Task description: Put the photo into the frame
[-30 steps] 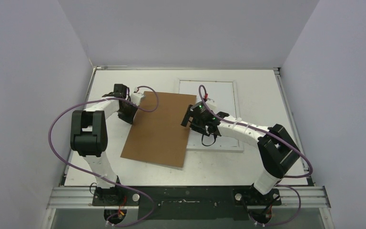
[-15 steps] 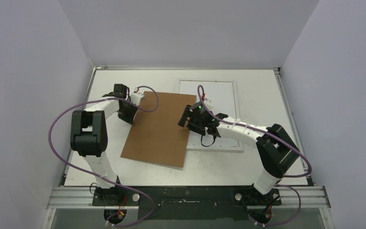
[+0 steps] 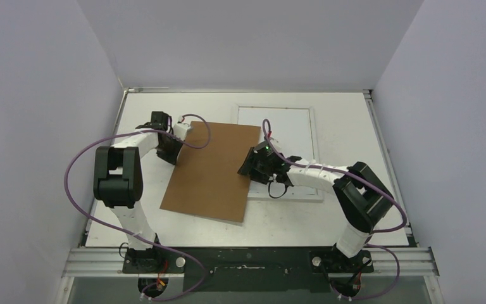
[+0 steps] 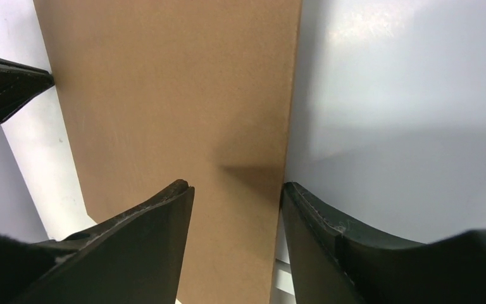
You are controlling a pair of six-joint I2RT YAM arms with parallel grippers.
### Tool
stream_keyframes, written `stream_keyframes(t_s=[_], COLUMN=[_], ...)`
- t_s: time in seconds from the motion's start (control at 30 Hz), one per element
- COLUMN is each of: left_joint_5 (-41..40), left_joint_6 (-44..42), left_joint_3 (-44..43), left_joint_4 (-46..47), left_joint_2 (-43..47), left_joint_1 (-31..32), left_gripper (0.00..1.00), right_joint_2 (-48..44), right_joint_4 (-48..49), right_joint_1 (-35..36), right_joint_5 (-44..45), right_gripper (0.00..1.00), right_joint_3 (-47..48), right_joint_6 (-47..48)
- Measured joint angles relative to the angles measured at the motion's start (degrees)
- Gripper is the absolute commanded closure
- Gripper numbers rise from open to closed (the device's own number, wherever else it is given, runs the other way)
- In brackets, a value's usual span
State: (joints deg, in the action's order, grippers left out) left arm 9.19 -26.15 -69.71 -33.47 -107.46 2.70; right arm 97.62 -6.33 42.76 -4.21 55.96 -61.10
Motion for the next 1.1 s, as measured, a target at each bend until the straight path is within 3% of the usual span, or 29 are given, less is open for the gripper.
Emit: stream_keyframes(t_s=[0.27, 0.8, 0.9, 1.03, 1.1], left_joint_5=[-0.44, -3.98, -2.58, -0.52, 0.39], left_joint_6=[0.0, -0.63, -0.42, 0.09, 0.28], left_joint_3=[0.0, -0.07, -0.07, -0.07, -0.07], left_joint_4=[-0.07, 0.0, -0.72, -2.1, -2.99], left_joint_2=[0.0, 0.04, 0.13, 0.31, 0.44], left_joint_1=[0.0, -0.87, -0.76, -0.22, 0.09], left_gripper=[1.0, 1.0, 1.0, 1.0, 1.0], right_joint_2=[0.0, -0.59, -0.57, -0.57, -0.57], right_joint_4=[6.01, 20.37, 26.71, 30.82, 29.24], right_joint_1=[-1.38, -1.84, -1.55, -1.03, -0.98], right_joint_5=[-3.52, -9.55, -11.32, -13.0, -13.25], right_gripper=[0.63, 0.59, 0.69, 0.94, 0.95], right_joint_3=[-4.13, -5.44, -5.64, -5.44, -4.5], right_joint_6=[-1.88, -6.97, -9.16, -10.21, -9.53])
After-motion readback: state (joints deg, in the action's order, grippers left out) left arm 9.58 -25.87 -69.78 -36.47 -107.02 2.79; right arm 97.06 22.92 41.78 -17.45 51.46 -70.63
